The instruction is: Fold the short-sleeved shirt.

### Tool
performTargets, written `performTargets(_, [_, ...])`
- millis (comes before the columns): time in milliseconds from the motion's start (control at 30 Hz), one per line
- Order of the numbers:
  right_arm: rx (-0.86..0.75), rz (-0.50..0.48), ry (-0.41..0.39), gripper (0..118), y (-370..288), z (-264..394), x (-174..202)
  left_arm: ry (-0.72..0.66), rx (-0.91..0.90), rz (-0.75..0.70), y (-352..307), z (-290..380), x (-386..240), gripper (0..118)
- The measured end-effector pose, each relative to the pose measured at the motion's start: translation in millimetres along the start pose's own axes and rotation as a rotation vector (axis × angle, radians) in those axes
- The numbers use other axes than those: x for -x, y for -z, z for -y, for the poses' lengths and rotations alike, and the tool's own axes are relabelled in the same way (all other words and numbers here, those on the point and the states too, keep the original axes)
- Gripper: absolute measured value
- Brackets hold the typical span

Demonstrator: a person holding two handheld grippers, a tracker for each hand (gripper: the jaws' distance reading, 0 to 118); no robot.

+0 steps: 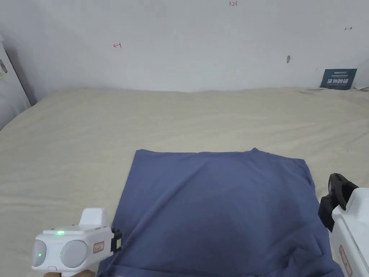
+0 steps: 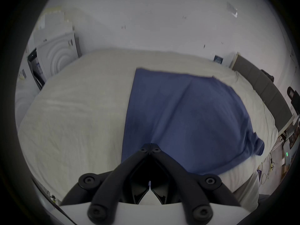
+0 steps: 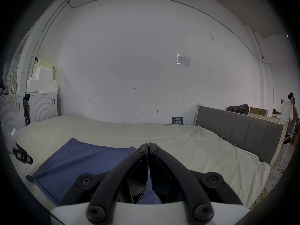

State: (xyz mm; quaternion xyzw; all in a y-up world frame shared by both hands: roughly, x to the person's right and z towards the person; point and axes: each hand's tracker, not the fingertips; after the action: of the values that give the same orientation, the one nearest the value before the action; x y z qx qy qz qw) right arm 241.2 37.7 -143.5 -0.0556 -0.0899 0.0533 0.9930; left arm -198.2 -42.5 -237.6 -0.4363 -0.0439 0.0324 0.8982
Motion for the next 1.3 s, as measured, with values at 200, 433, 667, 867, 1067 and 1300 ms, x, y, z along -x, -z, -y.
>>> performTargets(200, [0.035,-0.005,-0.007,0,0,10,1,-0.029,0.094,-0.013,17,29,12,18])
performTargets(433, [0.07,-0.014,-0.009,0,-2,19,0,-0.045,0.123,-0.062,22,44,13,89])
performTargets(667, [0.101,-0.008,-0.001,0,-3,26,-5,-0.025,0.186,-0.066,38,55,18,53])
performTargets(867, [0.113,-0.005,-0.001,0,-6,27,-9,0.003,0.174,-0.042,32,53,5,7])
performTargets(1067, [0.228,-0.013,0.029,0,-8,34,-27,-0.014,0.135,-0.002,19,46,11,4])
performTargets(1300, [0.539,-0.096,0.102,1,-3,76,-45,-0.022,0.104,0.021,3,36,10,4])
